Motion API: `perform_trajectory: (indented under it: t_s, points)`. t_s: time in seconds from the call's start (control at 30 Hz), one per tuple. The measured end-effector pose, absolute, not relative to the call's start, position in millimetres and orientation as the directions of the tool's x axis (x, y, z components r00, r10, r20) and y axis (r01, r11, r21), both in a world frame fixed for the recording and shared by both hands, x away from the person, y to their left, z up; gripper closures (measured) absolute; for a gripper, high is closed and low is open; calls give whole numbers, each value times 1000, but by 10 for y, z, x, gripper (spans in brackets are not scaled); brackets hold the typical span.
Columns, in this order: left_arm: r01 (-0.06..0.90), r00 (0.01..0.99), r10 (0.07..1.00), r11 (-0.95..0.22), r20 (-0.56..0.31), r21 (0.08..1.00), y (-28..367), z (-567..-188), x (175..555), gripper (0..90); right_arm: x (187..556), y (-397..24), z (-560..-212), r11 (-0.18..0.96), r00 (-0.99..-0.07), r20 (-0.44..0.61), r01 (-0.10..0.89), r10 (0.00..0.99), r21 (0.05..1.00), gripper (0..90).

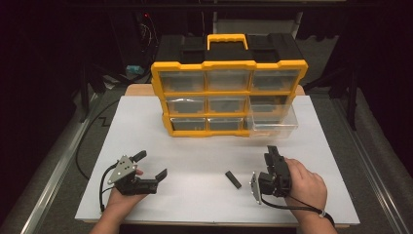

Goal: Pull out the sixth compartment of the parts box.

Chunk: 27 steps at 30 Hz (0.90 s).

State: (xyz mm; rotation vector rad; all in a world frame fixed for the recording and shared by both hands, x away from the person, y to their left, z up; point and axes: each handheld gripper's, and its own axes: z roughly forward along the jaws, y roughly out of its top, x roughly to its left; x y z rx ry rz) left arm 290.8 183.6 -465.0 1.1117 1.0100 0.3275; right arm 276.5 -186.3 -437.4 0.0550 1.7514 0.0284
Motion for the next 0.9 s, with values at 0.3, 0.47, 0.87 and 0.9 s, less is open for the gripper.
perform_trajectory:
  t_s: [0.3, 0.47, 0.87, 0.9]
  points:
    - [237, 536, 693, 425, -483, 873, 1859, -4668, 2919, 2, 2717, -1918, -4636, 998, -229, -971, 32, 66, 60, 578]
    - [240, 524, 698, 430, -489, 871, 1870, -4673, 2927, 2, 2675, -1965, -4705, 999, -256, -966, 18, 45, 42, 551]
    - [231, 514, 708, 429, -484, 873, 1900, -4664, 2914, 2, 2707, -2081, -4712, 999, -309, -950, 34, 46, 38, 398]
    - [231, 515, 710, 426, -481, 875, 1906, -4665, 2915, 2, 2712, -2081, -4720, 999, -307, -951, 32, 46, 38, 385]
